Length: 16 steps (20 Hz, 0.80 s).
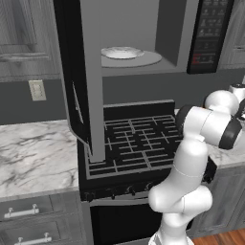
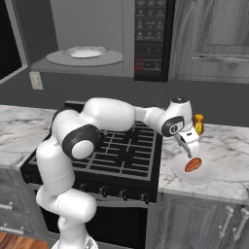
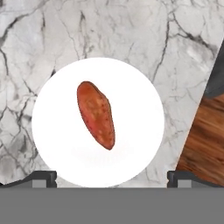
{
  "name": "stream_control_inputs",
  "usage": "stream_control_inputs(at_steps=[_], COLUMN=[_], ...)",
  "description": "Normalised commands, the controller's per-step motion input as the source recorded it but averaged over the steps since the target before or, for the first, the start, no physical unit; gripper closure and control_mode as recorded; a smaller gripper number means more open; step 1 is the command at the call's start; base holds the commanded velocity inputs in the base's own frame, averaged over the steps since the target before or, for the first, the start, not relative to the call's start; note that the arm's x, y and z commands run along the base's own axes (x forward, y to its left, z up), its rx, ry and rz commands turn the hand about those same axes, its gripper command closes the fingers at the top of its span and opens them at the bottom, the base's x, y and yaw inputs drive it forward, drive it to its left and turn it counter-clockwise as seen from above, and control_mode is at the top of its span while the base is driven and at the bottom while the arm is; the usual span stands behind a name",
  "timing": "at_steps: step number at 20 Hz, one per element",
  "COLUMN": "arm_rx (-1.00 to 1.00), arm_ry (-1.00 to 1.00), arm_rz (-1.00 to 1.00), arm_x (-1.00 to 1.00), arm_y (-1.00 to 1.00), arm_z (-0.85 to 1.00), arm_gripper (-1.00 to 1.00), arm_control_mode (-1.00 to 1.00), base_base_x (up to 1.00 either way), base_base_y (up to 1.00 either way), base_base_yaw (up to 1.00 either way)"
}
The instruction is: Pick the sweet potato from the counter and place it in the microwave. Then turn on the microwave.
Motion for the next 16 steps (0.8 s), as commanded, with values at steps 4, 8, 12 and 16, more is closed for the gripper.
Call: stream_control_inputs(at_steps=[4,8,12,16], arm_rx=[0.0,0.0,0.0,0.0], arm_ry=[-0.01,-0.02,-0.02,-0.03], arm_rz=[0.0,0.0,0.0,0.0], arm_x=[0.03,0.01,0.02,0.0], arm_y=[-0.01,-0.06,-0.08,-0.08], arm_z=[-0.13,-0.11,-0.12,-0.12], arm_gripper=[-1.0,-1.0,-1.0,-1.0], arm_control_mode=[-1.0,-1.0,-1.0,-1.0], base_base_x=[0.0,0.0,0.0,0.0], base_base_y=[0.0,0.0,0.0,0.0], base_base_yaw=[0.0,0.0,0.0,0.0])
